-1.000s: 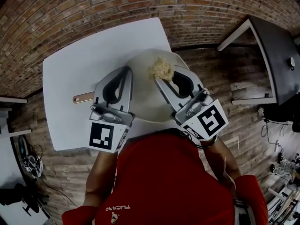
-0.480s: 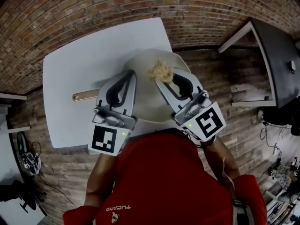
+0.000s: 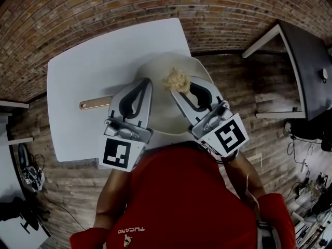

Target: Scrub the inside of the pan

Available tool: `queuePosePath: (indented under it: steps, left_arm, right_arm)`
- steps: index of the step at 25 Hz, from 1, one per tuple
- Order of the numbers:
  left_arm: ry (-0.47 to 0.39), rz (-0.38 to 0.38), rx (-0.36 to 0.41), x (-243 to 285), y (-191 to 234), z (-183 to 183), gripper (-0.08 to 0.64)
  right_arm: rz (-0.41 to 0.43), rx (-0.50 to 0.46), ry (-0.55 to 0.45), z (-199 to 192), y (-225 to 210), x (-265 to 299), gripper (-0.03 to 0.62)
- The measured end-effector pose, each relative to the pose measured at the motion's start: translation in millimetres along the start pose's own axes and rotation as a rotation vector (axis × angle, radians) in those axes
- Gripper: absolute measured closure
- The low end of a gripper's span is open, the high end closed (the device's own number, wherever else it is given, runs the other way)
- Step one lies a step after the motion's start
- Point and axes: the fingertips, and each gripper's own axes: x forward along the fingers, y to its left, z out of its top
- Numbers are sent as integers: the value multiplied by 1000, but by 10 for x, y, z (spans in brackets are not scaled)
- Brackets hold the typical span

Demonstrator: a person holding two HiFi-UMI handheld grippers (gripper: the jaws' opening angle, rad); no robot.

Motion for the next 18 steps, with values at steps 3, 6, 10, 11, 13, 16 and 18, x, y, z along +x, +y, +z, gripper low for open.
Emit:
queuePosePath:
  steps: [3, 6, 10, 11, 13, 16, 18]
  left_arm:
    - [-2, -1, 0, 12, -16, -1, 548]
    - [-1, -3, 1, 33, -29, -10, 548]
    - [3, -5, 0, 58, -26, -20, 548]
    - [4, -5, -2, 61, -26, -24, 548]
    - [6, -5, -2, 70, -27, -30, 548]
    - [7, -5, -2, 86, -30, -40, 548]
    - [10, -5, -3, 93, -29, -47, 548]
  right_arm:
    - [1, -1, 6, -14, -9, -9, 506]
    - [2, 0, 13, -39, -19, -10, 506]
    - [0, 5, 22, -49, -23, 12, 506]
    - [2, -1, 27, -63, -24, 8, 506]
    - [4, -4, 30, -69, -32, 7, 506]
    - [0, 7, 23, -46, -44, 16, 506]
    - [4, -2, 31, -68, -48, 6, 506]
